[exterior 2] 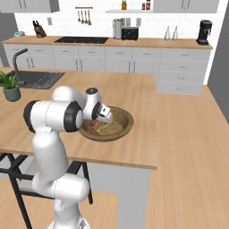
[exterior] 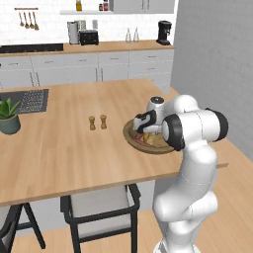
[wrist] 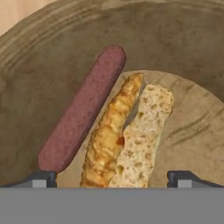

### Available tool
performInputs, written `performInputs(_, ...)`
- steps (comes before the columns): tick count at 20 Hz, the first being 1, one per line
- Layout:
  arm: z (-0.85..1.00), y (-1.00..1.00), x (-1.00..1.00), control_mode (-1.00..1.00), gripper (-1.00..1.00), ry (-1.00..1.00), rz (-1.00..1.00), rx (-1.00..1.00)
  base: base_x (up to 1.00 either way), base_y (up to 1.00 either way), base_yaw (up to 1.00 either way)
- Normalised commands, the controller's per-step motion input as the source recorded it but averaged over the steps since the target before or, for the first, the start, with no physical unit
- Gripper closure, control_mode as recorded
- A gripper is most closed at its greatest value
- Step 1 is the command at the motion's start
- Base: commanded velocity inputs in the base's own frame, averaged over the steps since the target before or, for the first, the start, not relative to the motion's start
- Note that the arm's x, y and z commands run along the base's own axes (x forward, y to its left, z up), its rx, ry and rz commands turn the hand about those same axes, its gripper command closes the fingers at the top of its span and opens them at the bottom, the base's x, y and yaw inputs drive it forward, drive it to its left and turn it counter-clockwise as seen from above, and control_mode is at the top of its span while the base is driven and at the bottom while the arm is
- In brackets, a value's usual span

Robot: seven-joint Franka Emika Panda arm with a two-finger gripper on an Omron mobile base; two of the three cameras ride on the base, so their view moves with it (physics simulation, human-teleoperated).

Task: Place one bun and one sausage from the bowl on each plate.

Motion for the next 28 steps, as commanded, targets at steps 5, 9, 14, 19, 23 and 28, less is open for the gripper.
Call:
performInputs(5,-0.36,0.00,0.33,-1.00,-1.00,0.03,0.00,0.00,0.00,0.00,0.00)
performInputs(9,-0.34,0.00,0.10,-1.00,-1.00,0.02,0.00,0.00,0.00,0.00,0.00)
performInputs(14,-0.16,0.00,0.00,-1.00,1.00,0.02,0.00,0.00,0.00,0.00,0.00)
performInputs(19,0.00,0.00,0.00,-1.00,1.00,0.00,0.00,0.00,0.00,0.00,0.00)
performInputs(23,0.05,-0.12,-0.08,-1.00,1.00,0.00,0.00,0.00,0.00,0.00,0.00)
performInputs(28,0.42,-0.44,-0.42,-1.00,1.00,0.00,0.00,0.00,0.00,0.00,0.00)
